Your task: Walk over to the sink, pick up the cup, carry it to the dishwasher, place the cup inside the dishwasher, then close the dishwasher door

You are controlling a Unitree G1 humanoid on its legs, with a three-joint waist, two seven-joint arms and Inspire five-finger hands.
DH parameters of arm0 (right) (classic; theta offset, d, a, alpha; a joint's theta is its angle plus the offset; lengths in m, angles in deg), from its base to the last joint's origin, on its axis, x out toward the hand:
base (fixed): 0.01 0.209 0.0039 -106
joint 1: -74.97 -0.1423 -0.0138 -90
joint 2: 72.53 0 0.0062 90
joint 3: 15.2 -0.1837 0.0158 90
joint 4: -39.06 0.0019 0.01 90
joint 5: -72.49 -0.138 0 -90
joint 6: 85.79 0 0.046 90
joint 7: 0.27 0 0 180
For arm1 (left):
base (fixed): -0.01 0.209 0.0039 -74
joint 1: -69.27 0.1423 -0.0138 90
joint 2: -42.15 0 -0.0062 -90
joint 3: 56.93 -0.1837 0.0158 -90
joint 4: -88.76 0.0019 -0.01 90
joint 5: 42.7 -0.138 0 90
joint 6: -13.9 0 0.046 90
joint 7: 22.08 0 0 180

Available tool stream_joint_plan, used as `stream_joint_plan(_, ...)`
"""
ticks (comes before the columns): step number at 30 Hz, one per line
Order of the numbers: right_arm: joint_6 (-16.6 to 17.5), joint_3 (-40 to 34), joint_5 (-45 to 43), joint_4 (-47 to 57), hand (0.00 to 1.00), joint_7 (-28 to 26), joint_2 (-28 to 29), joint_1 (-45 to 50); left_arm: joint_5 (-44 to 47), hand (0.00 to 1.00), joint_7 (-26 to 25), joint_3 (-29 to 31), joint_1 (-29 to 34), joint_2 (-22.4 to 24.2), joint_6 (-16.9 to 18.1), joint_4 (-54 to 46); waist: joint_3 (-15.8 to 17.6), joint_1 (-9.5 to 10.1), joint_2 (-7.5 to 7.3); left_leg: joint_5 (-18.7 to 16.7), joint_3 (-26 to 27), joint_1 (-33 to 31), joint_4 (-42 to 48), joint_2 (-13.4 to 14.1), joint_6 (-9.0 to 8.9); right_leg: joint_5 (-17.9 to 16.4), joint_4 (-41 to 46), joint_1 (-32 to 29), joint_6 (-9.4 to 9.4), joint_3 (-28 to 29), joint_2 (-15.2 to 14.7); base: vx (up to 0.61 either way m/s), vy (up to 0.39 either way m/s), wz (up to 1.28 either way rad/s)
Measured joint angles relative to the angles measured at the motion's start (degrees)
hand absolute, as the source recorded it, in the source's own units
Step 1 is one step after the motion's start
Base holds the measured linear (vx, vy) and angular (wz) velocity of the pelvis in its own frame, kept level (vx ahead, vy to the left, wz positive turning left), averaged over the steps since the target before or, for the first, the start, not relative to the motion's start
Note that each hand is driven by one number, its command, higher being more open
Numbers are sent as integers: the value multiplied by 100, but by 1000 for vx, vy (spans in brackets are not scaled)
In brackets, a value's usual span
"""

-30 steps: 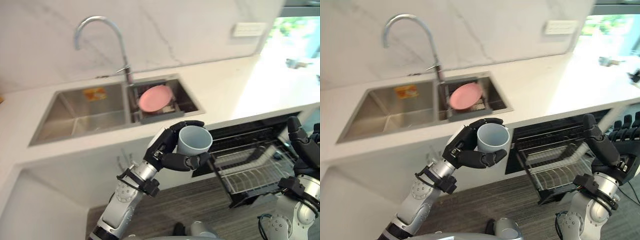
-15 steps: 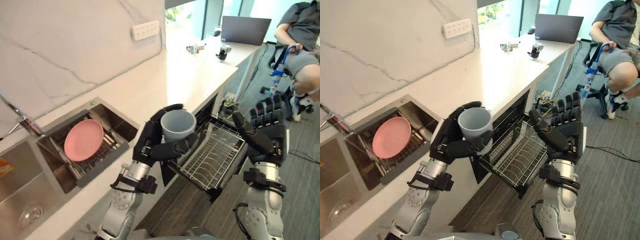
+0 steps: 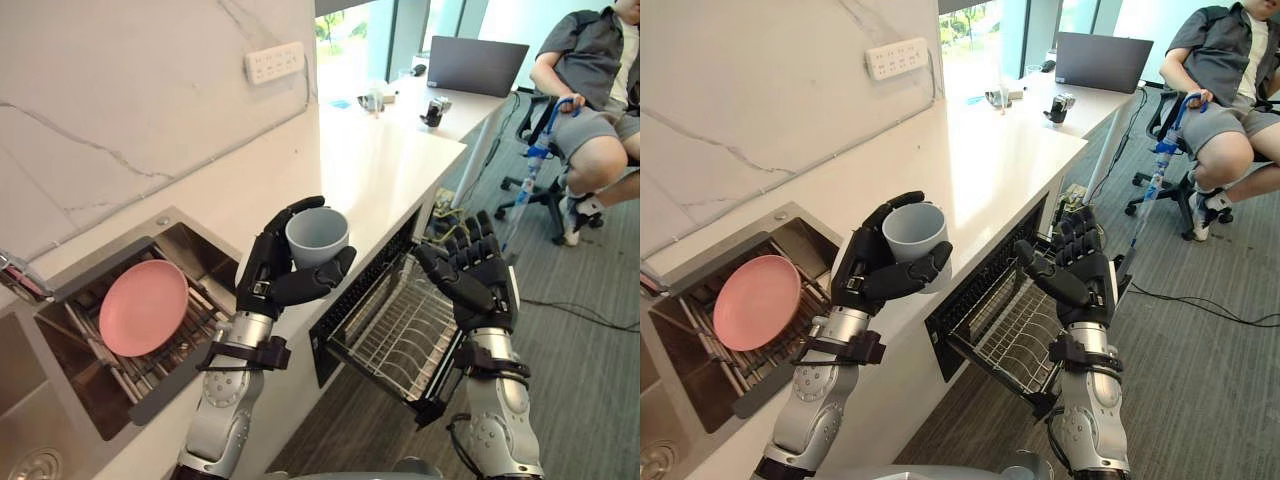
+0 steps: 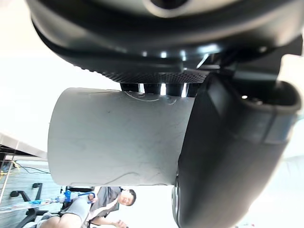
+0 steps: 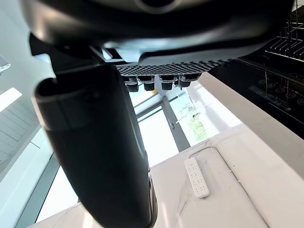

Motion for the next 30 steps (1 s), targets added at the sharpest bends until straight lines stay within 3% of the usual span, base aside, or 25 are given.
stream_joint_plan(3, -39, -11, 3, 17, 100, -1, -33, -37, -241, 0, -135, -39, -7, 74, 0, 19, -14, -4, -16, 66, 47, -56, -89, 74, -97, 7, -250, 19, 0, 14, 158, -36, -89, -10)
stream_joint_plan(9, -144, -25, -14, 107, 100, -4, -85, -31, -449, 0, -250, -64, -3, 94, -36, 456, -37, 29, -43, 149, 225, -153, -159, 164, -93, 390, -869, 32, 28, 111, 387, -39, -10, -16)
stream_joint_plan(12, -279, -51, -108, 173, 100, -216, -82, -33, -573, 0, -333, 61, 7, 139, -31, 451, -43, 106, -52, 158, 444, -168, -136, 243, -91, 912, -1758, 298, 41, 172, 602, -28, 12, -31)
stream_joint_plan(14, -478, -48, -322, 175, 100, -632, -62, -22, -879, 0, -579, 190, 6, 140, -24, 451, -77, 97, -107, 158, 483, -204, -115, 243, -91, 1333, -2513, 584, 50, 177, 706, -25, -8, -14)
stream_joint_plan(18, -755, 1, -648, 165, 100, -1127, -174, 12, -1459, 0, -740, 262, 8, 134, 113, 469, -76, 104, -114, 166, 452, -209, -64, 282, -106, 1387, -2606, 663, 50, 142, 728, -52, -12, 3)
stream_joint_plan(23, -922, 10, -717, 166, 100, -1863, -409, -27, -1481, 0, -766, 262, 8, 65, 305, 686, -76, 63, -116, 170, 445, -222, -38, 290, -115, 1413, -2608, 688, 25, 130, 727, -78, -4, 1)
stream_joint_plan(27, -1335, 143, -669, 166, 100, -2495, -733, -54, -1467, 0, -811, 268, -27, -130, 366, 826, -77, -34, -116, 207, 346, -275, -41, 264, -114, 1420, -2608, 689, 21, 45, 708, -51, -1, 10)
stream_joint_plan(30, -1479, 142, -463, 166, 100, -2652, -954, -68, -1386, 0, -810, 280, -66, -186, 363, 827, -77, -33, -115, 247, 277, -309, -48, 238, -108, 1420, -2607, 689, 21, -34, 691, -9, -3, 16)
